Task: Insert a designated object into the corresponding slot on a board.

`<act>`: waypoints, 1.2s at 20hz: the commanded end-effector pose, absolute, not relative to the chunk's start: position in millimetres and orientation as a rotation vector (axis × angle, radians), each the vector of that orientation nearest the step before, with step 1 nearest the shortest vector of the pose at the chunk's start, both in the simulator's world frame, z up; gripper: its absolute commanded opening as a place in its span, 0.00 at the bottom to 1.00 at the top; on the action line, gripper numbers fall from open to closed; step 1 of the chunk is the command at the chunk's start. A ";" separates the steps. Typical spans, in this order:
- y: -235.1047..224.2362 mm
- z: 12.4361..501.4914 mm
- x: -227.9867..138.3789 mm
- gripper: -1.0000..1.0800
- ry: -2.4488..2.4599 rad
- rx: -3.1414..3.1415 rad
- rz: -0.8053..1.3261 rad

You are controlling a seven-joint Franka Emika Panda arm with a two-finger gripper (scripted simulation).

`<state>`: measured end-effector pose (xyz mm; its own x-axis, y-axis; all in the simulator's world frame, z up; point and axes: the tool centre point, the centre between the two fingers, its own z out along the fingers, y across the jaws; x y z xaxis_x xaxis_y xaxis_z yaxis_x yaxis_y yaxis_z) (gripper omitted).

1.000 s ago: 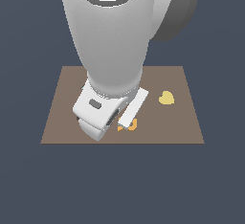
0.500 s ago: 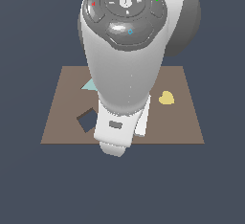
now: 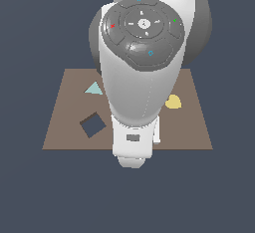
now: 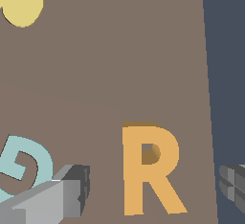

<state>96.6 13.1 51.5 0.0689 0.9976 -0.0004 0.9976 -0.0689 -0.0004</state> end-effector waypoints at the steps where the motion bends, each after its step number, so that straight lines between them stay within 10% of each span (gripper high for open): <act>1: 14.5 50.4 97.7 0.96 -2.166 -2.275 0.000; 15: 15.0 29.9 97.5 0.96 -2.174 -2.268 0.000; 16: 15.0 29.9 97.5 0.00 -2.174 -2.268 0.000; 24: 15.0 29.9 97.5 0.00 -2.174 -2.268 0.000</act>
